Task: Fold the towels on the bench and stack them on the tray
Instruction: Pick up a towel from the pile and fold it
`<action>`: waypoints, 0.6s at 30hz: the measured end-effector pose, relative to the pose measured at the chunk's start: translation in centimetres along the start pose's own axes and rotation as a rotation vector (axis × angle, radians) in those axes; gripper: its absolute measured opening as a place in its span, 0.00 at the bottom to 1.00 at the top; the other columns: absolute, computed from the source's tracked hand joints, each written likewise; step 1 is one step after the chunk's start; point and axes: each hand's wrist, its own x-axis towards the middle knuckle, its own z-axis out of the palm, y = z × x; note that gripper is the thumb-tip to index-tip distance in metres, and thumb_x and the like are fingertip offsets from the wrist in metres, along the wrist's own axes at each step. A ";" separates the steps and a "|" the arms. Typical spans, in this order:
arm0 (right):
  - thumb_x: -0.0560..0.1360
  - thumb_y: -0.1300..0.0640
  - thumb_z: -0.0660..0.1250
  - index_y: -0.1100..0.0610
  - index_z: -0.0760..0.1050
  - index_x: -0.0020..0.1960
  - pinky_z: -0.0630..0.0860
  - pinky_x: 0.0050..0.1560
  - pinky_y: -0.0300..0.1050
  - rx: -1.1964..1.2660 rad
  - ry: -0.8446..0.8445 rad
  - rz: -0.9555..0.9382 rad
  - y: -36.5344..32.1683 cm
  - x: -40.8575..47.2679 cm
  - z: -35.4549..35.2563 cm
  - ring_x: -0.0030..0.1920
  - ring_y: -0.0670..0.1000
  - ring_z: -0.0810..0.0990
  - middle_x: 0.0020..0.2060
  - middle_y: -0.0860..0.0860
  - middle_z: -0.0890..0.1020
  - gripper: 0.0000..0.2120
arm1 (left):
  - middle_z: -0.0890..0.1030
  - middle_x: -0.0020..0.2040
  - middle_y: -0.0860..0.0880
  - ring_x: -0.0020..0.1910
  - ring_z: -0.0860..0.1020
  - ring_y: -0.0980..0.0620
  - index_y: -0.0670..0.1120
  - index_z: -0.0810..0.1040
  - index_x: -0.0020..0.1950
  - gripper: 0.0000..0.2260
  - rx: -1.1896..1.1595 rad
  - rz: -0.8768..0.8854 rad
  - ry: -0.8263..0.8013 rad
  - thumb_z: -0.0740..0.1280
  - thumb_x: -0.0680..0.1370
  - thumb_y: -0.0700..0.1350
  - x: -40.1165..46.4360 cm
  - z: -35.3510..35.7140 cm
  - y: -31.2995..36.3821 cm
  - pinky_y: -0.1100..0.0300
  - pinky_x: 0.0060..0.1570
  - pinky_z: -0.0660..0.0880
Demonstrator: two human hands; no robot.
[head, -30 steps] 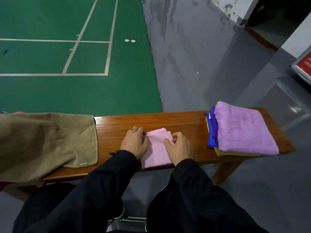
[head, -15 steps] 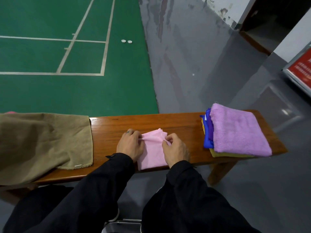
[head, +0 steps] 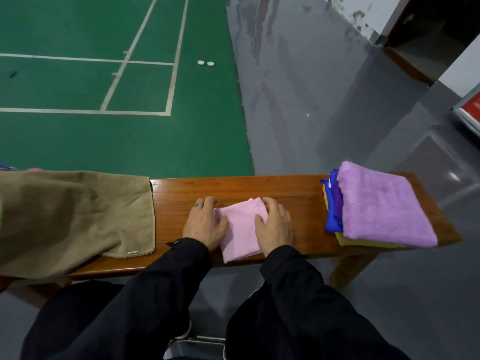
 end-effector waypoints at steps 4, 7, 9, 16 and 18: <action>0.80 0.56 0.66 0.49 0.71 0.71 0.75 0.66 0.52 -0.047 0.074 -0.038 0.4 -0.1 0.4 0.66 0.51 0.74 0.67 0.48 0.75 0.19 | 0.69 0.72 0.43 0.69 0.71 0.44 0.47 0.61 0.78 0.30 -0.043 0.003 0.019 0.67 0.79 0.52 -0.5 0.4 0.1 0.53 0.67 0.70; 0.83 0.57 0.60 0.51 0.69 0.76 0.64 0.77 0.56 -0.220 -0.032 -0.305 0.5 -0.3 0.6 0.77 0.54 0.65 0.77 0.50 0.69 0.22 | 0.64 0.77 0.41 0.74 0.66 0.42 0.51 0.58 0.80 0.32 0.133 0.071 0.027 0.64 0.80 0.58 -1.4 1.3 -0.1 0.48 0.71 0.67; 0.86 0.51 0.53 0.51 0.60 0.81 0.54 0.81 0.54 -0.348 -0.204 -0.420 0.7 -0.5 1.1 0.82 0.52 0.55 0.82 0.49 0.59 0.24 | 0.51 0.83 0.43 0.80 0.54 0.42 0.54 0.51 0.82 0.34 0.293 0.183 -0.015 0.58 0.80 0.64 -2.3 2.4 -0.4 0.44 0.75 0.60; 0.82 0.45 0.63 0.50 0.77 0.68 0.73 0.62 0.49 -0.113 0.044 -0.111 0.9 -0.3 0.2 0.60 0.50 0.74 0.61 0.49 0.78 0.17 | 0.59 0.81 0.43 0.79 0.60 0.44 0.47 0.59 0.80 0.34 0.063 0.046 0.095 0.57 0.80 0.64 -2.8 3.0 -0.3 0.46 0.75 0.62; 0.82 0.42 0.63 0.48 0.78 0.66 0.73 0.61 0.49 -0.188 -0.013 -0.051 0.5 0.4 -0.1 0.59 0.50 0.73 0.60 0.47 0.78 0.17 | 0.59 0.81 0.45 0.79 0.60 0.45 0.48 0.58 0.81 0.33 0.033 0.031 0.052 0.62 0.80 0.62 -2.7 3.0 -0.5 0.47 0.75 0.60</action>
